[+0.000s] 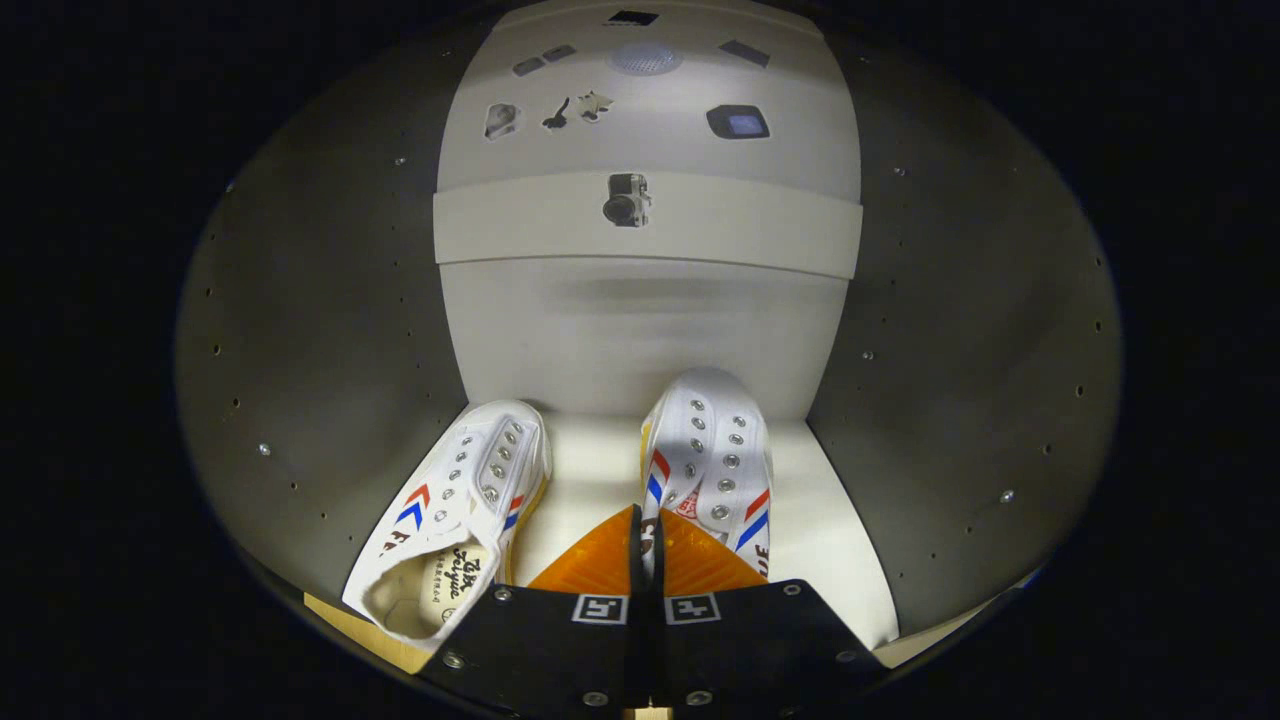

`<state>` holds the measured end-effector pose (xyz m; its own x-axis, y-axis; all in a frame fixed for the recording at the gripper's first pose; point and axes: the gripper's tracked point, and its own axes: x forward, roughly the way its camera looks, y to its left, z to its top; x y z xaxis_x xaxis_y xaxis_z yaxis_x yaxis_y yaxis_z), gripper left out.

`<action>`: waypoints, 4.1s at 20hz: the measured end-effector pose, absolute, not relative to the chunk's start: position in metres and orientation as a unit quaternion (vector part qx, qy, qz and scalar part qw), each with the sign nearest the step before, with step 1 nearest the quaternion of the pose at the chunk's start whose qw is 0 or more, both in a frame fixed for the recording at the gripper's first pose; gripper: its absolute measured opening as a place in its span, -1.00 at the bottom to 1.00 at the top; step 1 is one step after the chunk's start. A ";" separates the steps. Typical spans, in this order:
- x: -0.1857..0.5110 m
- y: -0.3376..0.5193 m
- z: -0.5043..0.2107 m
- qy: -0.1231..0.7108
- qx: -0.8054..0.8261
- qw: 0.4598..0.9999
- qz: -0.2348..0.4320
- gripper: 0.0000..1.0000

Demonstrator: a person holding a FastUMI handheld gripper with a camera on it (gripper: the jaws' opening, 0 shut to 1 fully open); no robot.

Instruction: Open the shoe cabinet door, grab the shoes and put them into the shoe cabinet, then close the shoe cabinet door.

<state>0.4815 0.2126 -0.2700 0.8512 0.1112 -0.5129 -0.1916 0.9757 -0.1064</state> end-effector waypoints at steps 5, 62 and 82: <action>0.489 0.210 -0.279 0.262 -0.078 0.959 0.071 -0.90; 0.027 -0.079 -0.131 0.132 -0.045 0.989 -0.053 0.90; 0.025 0.023 -0.131 0.114 -0.077 0.990 -0.005 0.79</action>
<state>0.0246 0.0226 -0.1314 0.9741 -0.0283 -0.2243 -0.0069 0.9880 -0.1545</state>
